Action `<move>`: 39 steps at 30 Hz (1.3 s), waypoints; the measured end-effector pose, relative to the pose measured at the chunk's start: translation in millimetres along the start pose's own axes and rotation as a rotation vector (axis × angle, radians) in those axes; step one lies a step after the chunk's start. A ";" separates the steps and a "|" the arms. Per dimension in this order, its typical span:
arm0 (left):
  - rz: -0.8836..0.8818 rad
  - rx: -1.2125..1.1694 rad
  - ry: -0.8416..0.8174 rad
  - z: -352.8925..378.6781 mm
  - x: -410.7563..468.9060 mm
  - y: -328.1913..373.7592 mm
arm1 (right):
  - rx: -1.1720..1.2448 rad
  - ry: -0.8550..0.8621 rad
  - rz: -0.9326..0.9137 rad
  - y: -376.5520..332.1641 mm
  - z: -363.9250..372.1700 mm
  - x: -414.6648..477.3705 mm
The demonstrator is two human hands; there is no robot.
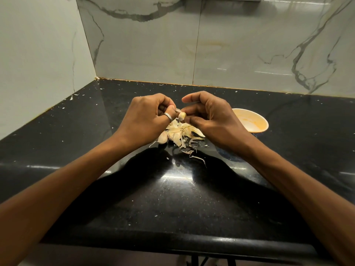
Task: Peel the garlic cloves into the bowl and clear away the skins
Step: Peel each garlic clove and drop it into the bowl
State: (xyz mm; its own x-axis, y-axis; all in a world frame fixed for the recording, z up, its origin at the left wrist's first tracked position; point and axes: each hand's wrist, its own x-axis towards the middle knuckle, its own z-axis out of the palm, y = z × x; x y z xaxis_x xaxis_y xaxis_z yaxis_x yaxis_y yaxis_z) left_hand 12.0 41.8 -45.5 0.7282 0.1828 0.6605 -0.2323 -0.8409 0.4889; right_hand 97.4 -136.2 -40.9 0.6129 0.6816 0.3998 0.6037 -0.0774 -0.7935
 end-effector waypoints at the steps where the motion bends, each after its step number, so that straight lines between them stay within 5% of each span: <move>1: -0.014 0.002 0.005 0.1 0.1 -0.2 | 0.017 -0.002 0.009 -0.1 -0.2 0.3; 11: -0.132 -0.037 -0.001 2.6 -1.9 1.4 | 0.564 -0.042 0.319 -7.0 1.7 2.0; 22: -0.134 0.012 -0.033 1.4 -2.7 5.8 | 0.516 -0.149 0.322 -11.9 -3.7 -2.8; 39: -0.142 0.086 -0.039 1.1 -1.5 2.5 | 0.524 -0.072 0.300 -15.0 -6.8 -0.5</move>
State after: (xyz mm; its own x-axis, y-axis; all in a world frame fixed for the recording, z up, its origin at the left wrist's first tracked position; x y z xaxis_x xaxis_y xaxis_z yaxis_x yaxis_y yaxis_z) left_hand 11.0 38.9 -45.9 0.7748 0.2846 0.5645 -0.0699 -0.8489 0.5239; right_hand 91.5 -140.3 -26.1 0.6705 0.7344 0.1058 0.0671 0.0819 -0.9944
